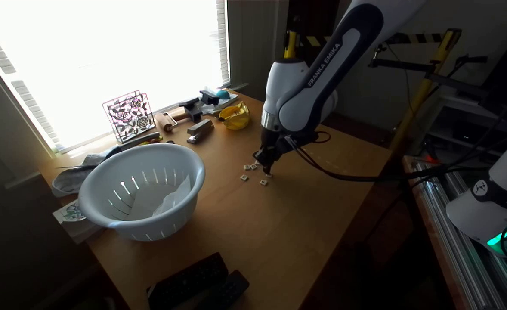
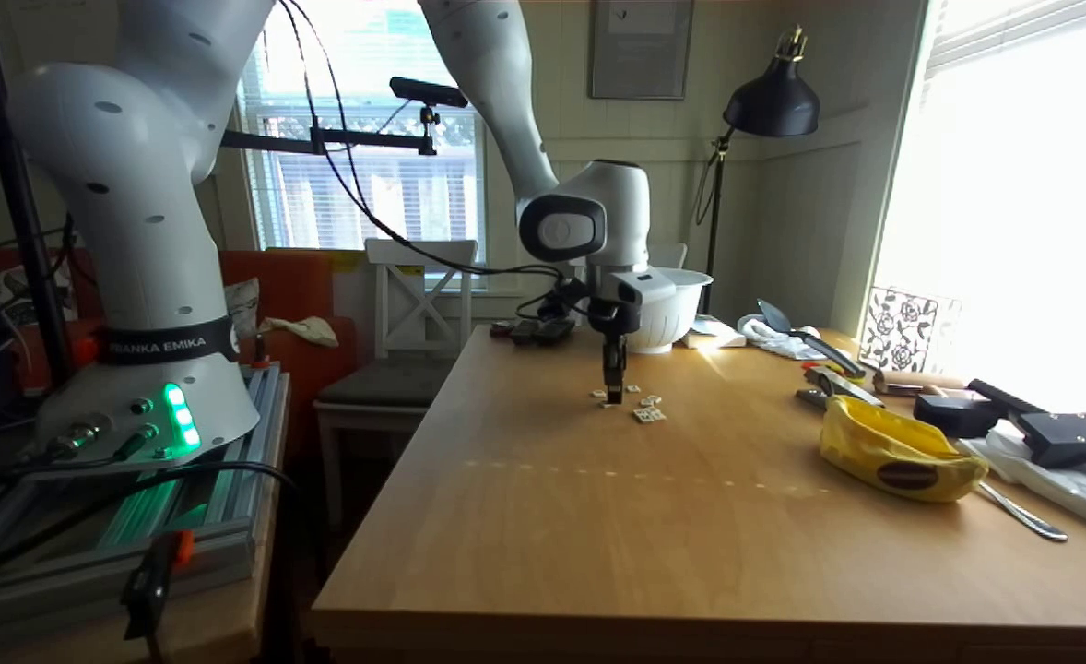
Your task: Align three letters in a straight line
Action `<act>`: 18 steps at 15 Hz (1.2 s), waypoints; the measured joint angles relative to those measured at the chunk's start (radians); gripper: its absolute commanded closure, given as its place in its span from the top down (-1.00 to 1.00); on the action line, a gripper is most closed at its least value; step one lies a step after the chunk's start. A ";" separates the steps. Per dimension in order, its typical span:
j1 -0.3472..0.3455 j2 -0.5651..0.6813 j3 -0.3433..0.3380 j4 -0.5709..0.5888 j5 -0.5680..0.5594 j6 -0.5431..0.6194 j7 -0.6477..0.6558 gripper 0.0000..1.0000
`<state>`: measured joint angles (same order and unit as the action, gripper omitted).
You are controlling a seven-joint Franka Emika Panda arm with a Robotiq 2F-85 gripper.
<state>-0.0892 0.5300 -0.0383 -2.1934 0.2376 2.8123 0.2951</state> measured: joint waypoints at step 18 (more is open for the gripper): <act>0.017 -0.004 0.002 -0.002 0.083 -0.018 0.148 -1.00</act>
<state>-0.0720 0.5264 -0.0367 -2.1949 0.3205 2.7943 0.4432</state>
